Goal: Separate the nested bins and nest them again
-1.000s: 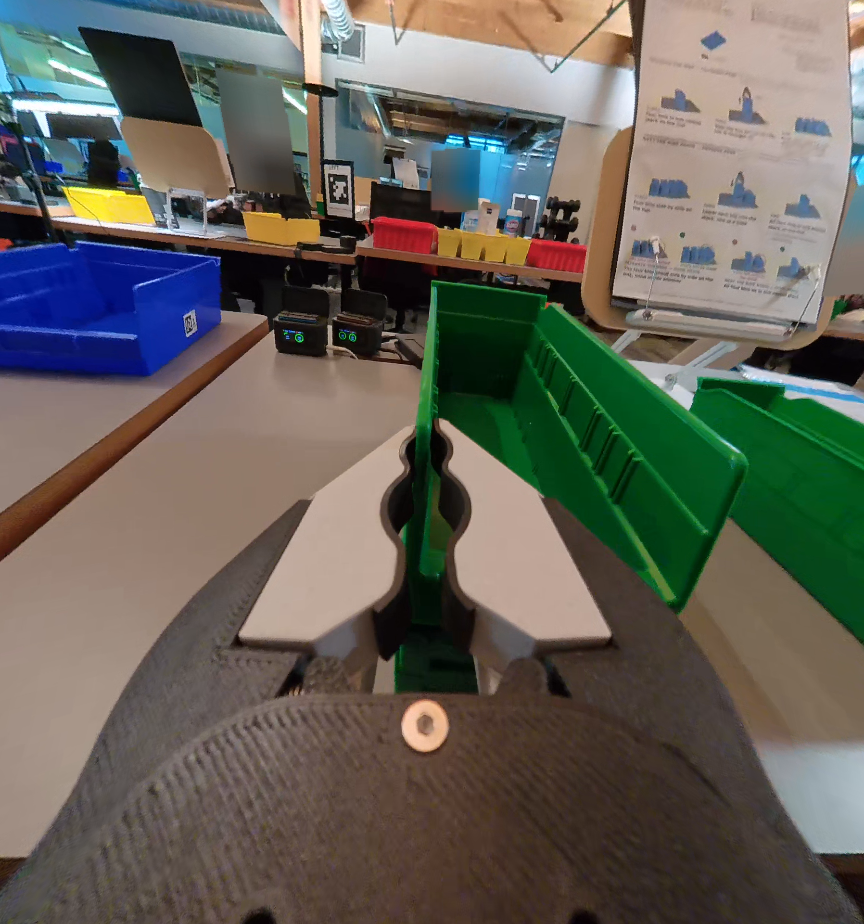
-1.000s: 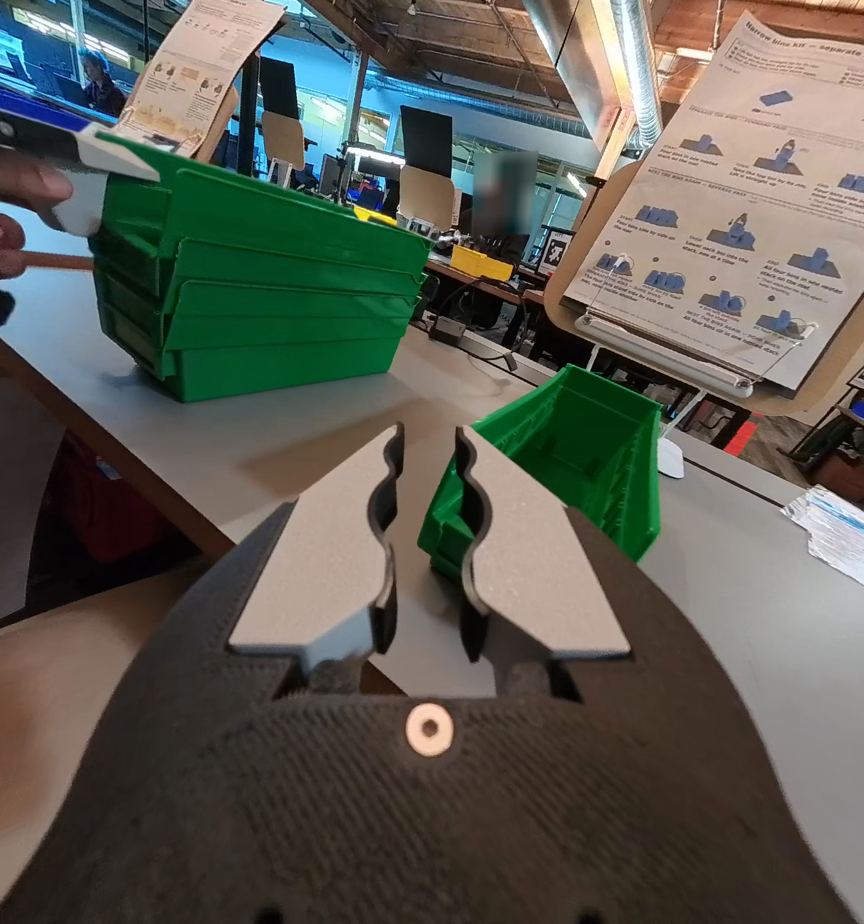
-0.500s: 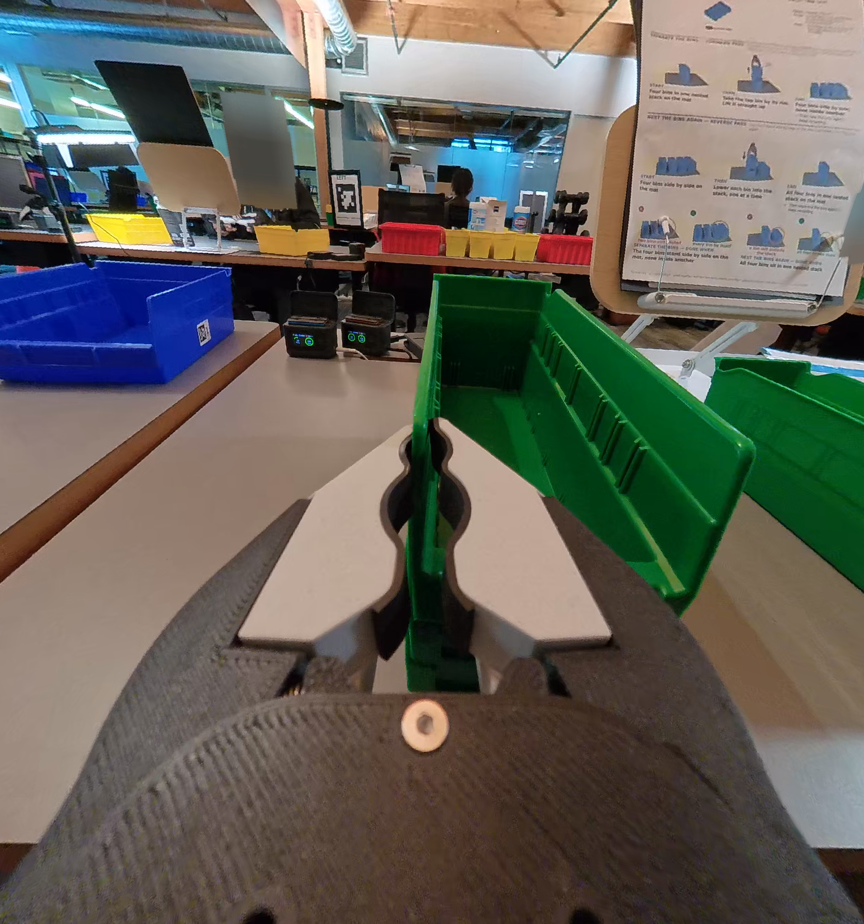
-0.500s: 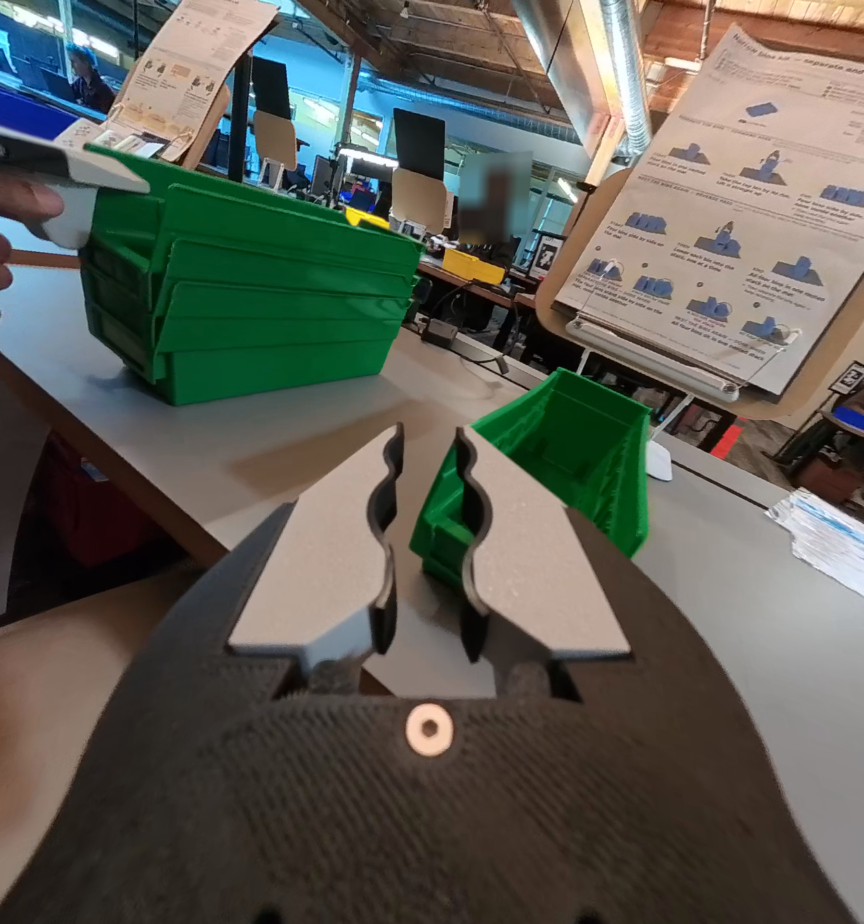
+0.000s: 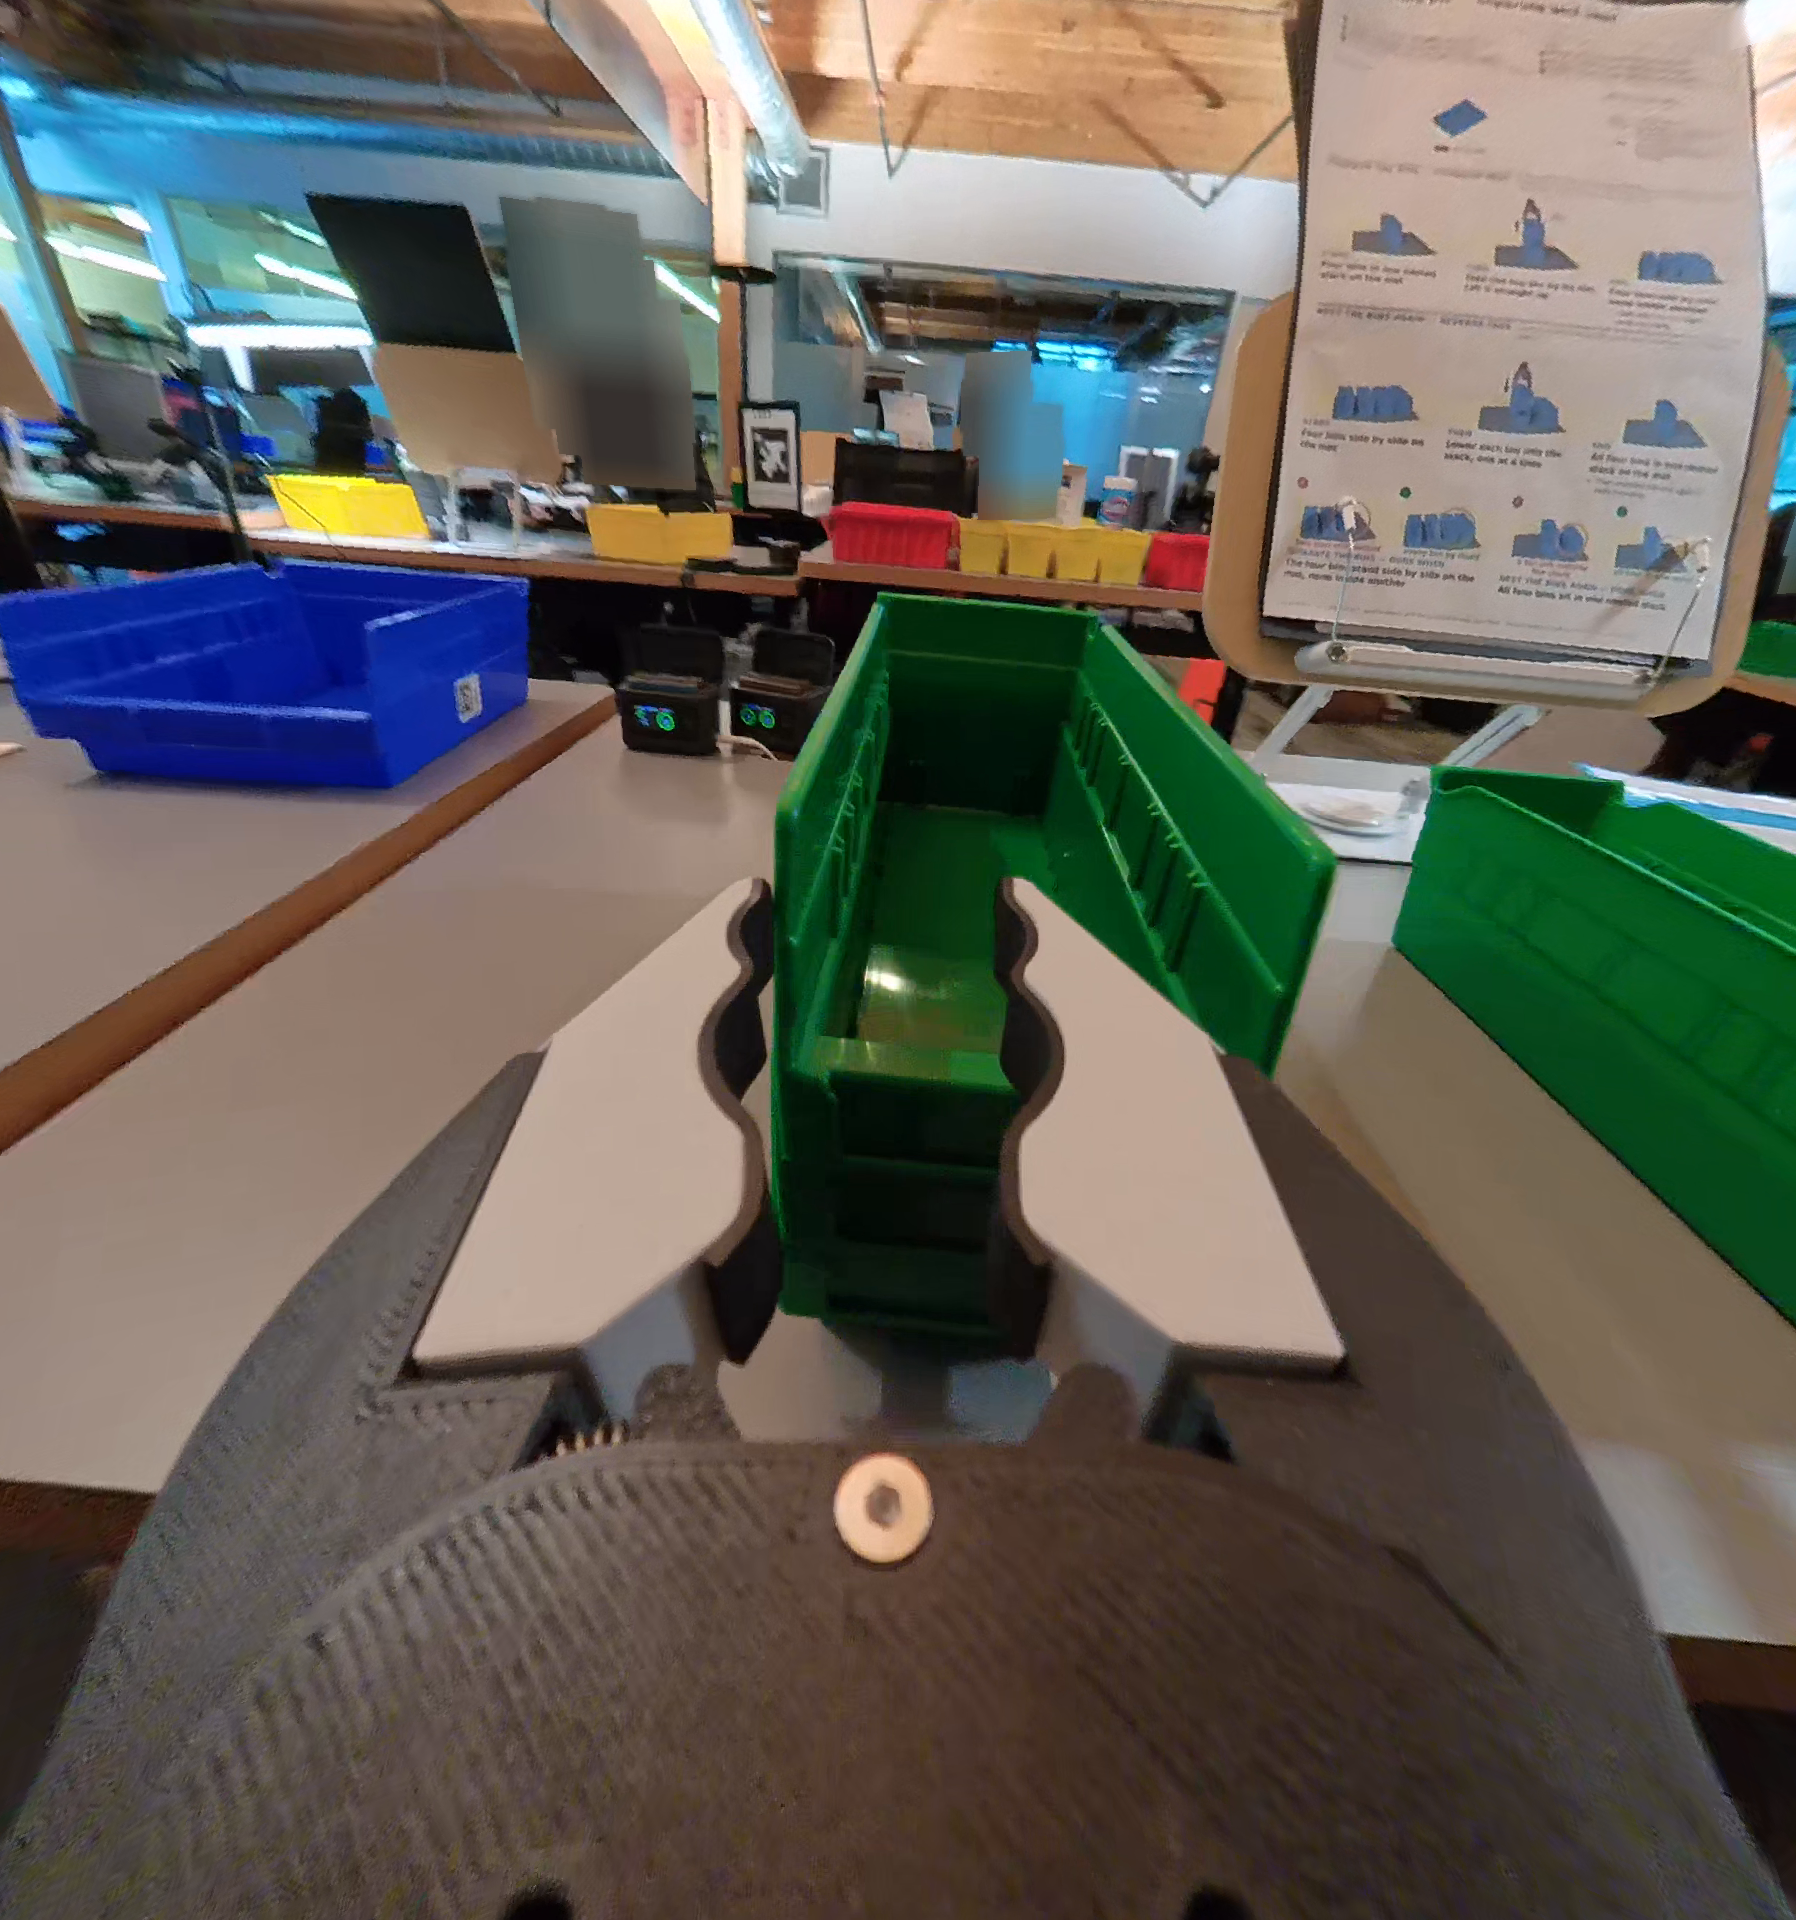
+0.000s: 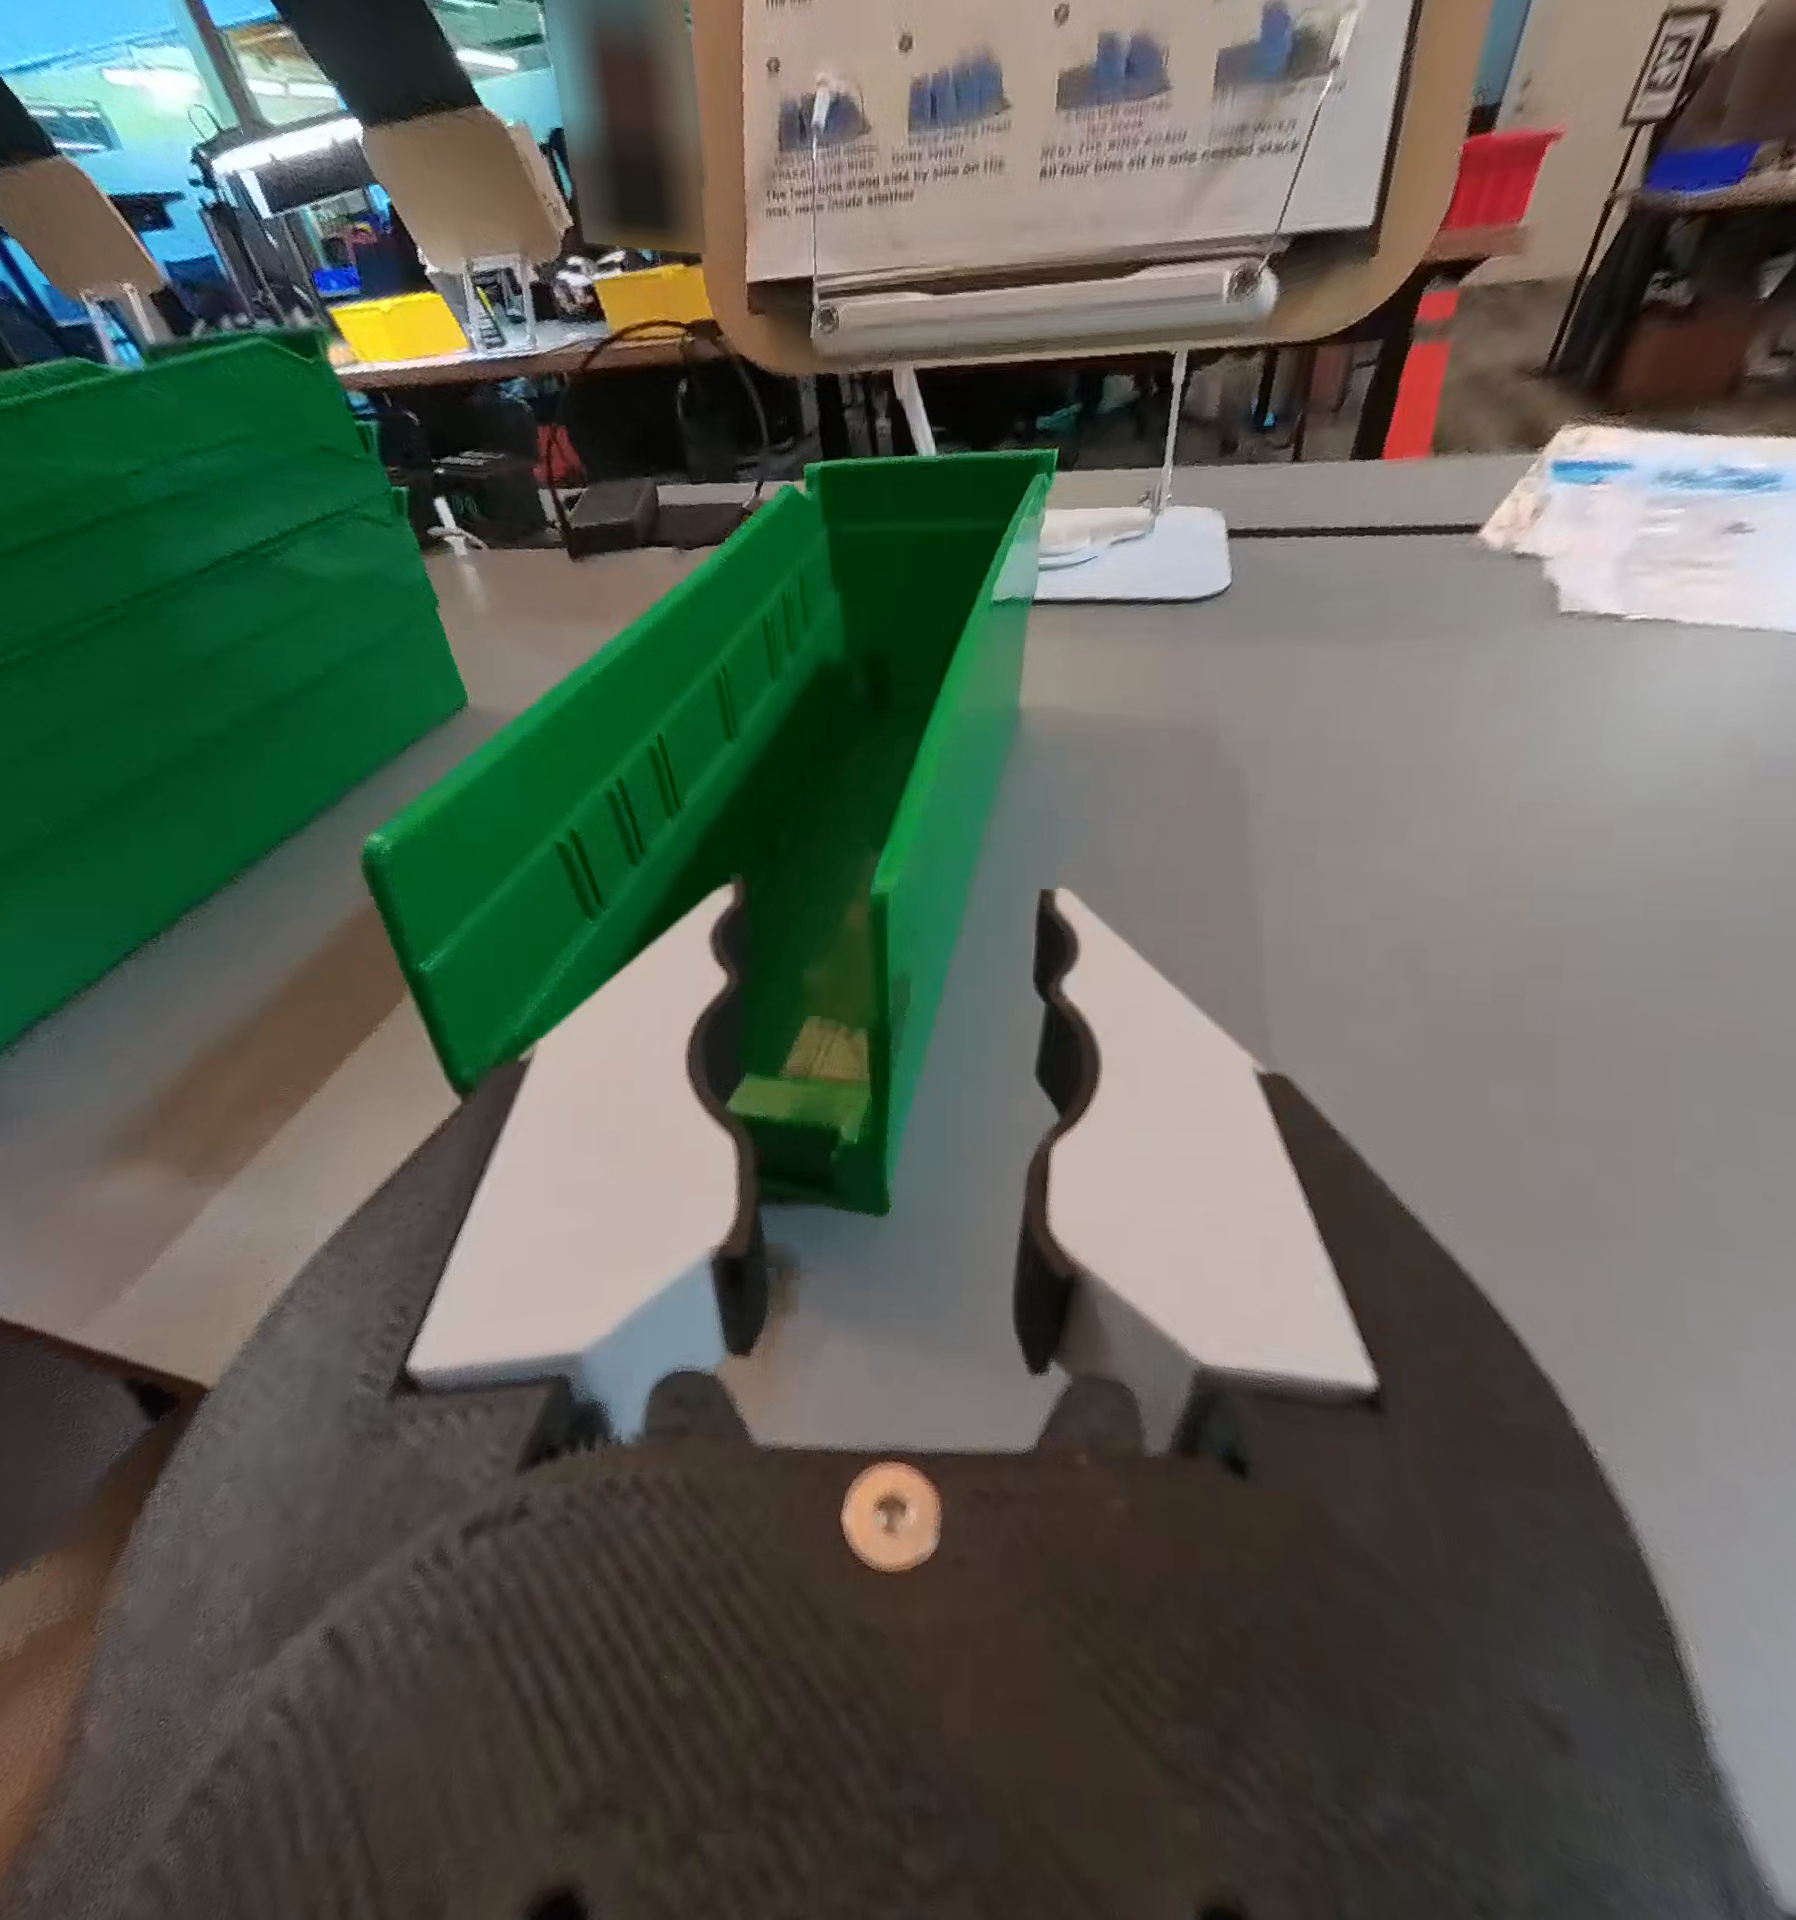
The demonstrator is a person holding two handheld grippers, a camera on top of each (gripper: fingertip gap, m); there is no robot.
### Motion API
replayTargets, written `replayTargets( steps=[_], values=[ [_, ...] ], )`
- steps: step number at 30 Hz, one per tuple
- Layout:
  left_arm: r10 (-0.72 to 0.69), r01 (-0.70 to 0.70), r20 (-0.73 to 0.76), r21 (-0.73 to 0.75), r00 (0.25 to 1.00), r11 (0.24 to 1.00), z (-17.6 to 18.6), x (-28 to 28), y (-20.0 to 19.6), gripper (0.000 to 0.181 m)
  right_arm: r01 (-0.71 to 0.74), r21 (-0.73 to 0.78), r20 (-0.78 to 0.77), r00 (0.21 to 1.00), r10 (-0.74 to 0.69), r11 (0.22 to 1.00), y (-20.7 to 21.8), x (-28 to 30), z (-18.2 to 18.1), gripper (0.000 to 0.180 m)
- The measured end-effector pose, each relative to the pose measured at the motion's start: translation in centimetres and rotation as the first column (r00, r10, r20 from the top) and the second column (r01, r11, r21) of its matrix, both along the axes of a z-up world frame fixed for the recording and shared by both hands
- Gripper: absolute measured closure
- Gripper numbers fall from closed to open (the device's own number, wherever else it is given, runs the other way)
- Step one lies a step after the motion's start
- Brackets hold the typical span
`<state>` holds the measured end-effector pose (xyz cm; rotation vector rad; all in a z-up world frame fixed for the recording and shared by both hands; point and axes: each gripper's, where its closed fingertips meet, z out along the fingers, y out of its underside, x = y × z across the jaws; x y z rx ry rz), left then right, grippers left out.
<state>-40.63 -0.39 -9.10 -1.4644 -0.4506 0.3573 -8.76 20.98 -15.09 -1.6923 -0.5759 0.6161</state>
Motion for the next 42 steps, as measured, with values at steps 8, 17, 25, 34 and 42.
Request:
replayTargets(
  steps=[8, 17, 25, 34, 42],
  values=[
    [-0.093, 0.103, -0.071, 0.148, 0.993, 0.984, 2.6, 7.2, -1.0, 0.144, 0.008, -0.132, -0.086, 0.996, -0.020, 0.991, 2.1, -1.2, -1.2, 0.174],
    [-0.404, 0.418, 0.192, -0.037, 0.894, 0.908, -4.0, 16.4, 3.0, 0.117, -0.080, -0.178, -0.281, 0.959, 0.028, 0.981, -1.3, -3.1, 1.0, 0.177],
    [-0.582, 0.600, 0.211, -0.025, 0.785, 0.800, -4.4, 22.7, 5.0, 0.099, -0.072, 0.049, -0.188, 0.979, 0.080, 0.996, -7.7, -3.8, 3.3, 0.177],
    [-0.659, 0.649, 0.148, 0.117, 0.737, 0.752, -1.7, 23.3, 5.9, 0.158, -0.065, 0.324, -0.139, 0.984, 0.116, 0.944, -12.0, -2.9, 6.5, 0.169],
    [-0.612, 0.564, 0.230, 0.241, 0.757, 0.789, 0.4, 18.5, 5.2, 0.181, -0.284, 0.515, -0.021, 0.939, 0.344, 0.809, -17.9, -6.2, 7.7, 0.131]
  ],
)
